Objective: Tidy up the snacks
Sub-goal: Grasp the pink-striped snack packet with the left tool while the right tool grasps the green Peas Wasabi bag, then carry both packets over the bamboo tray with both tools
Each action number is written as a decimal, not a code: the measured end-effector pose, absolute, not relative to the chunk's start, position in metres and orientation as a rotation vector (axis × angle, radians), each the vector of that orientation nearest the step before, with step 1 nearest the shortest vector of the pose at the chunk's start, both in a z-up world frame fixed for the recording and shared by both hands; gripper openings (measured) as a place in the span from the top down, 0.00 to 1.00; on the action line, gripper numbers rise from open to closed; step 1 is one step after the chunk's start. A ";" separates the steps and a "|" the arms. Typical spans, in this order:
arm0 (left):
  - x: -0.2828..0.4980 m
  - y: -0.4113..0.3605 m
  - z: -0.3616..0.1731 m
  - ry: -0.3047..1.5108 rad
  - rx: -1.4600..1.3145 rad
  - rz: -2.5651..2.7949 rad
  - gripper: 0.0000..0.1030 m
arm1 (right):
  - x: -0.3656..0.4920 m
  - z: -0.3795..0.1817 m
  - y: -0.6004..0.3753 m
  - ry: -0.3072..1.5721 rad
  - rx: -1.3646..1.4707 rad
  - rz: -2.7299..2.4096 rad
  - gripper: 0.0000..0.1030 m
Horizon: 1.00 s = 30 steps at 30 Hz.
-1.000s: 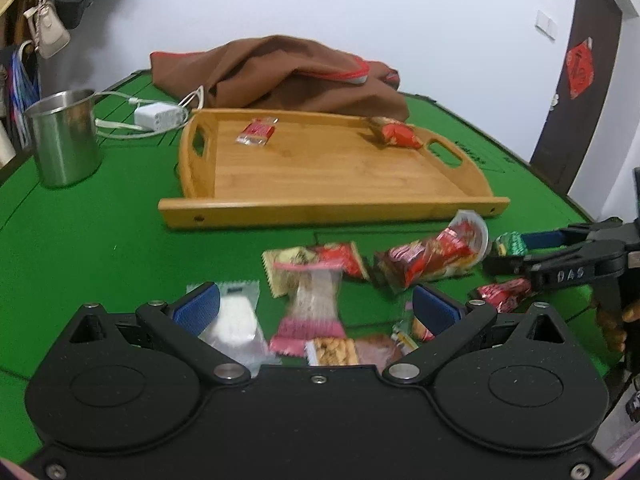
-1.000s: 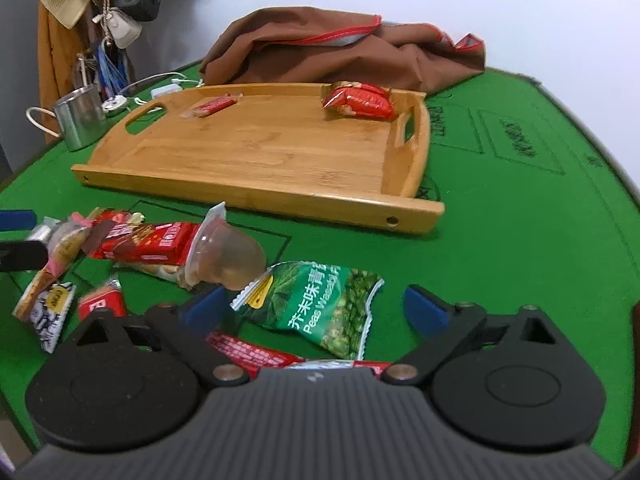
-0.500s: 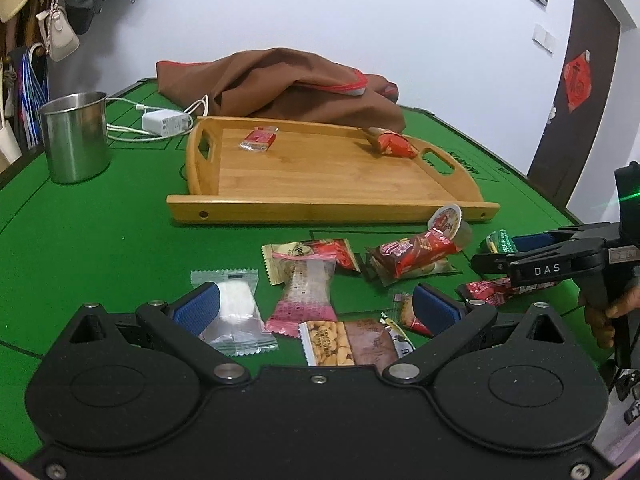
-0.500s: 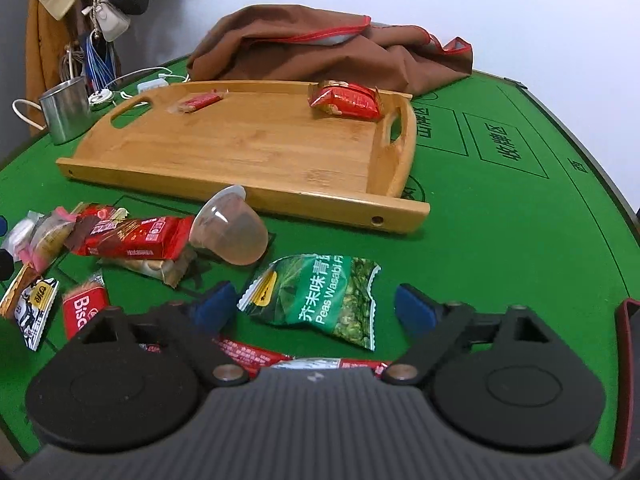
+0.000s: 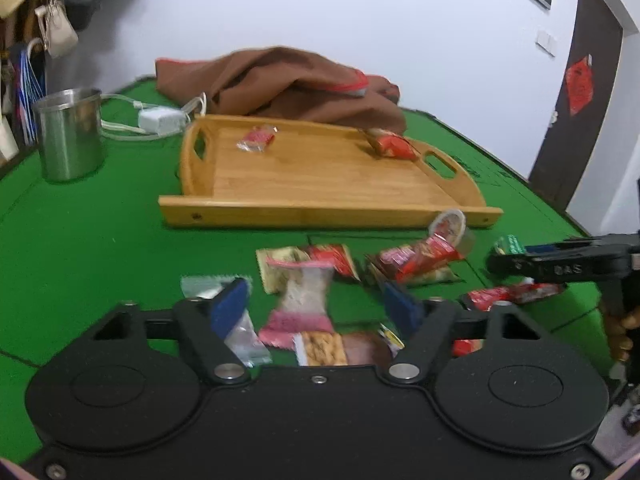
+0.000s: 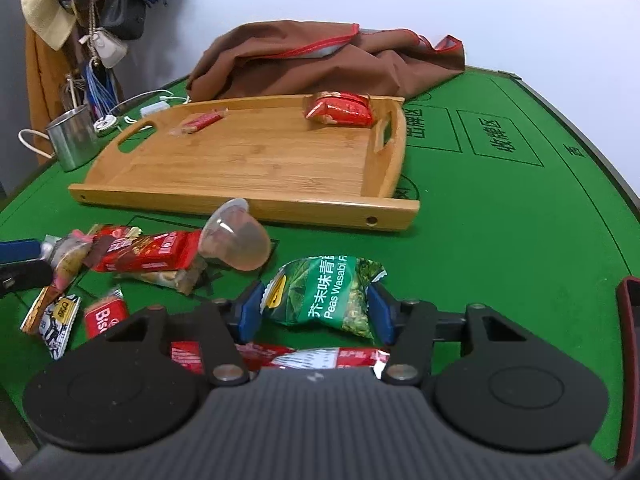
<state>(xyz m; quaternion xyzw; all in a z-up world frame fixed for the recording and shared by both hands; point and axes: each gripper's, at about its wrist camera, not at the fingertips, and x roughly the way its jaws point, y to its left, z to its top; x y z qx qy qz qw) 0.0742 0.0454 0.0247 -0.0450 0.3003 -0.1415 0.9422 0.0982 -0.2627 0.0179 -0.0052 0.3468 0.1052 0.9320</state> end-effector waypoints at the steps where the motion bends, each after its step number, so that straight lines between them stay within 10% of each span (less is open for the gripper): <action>1: 0.076 0.044 0.024 0.612 -0.071 -0.278 0.38 | 0.098 0.018 -0.262 0.706 -0.010 0.218 0.41; 19: 0.087 0.027 0.010 0.660 0.071 -0.274 0.69 | 0.093 0.013 -0.252 0.712 -0.120 0.225 0.28; 30: 0.084 0.024 0.010 0.644 0.077 -0.292 0.73 | 0.091 0.013 -0.251 0.705 -0.119 0.240 0.43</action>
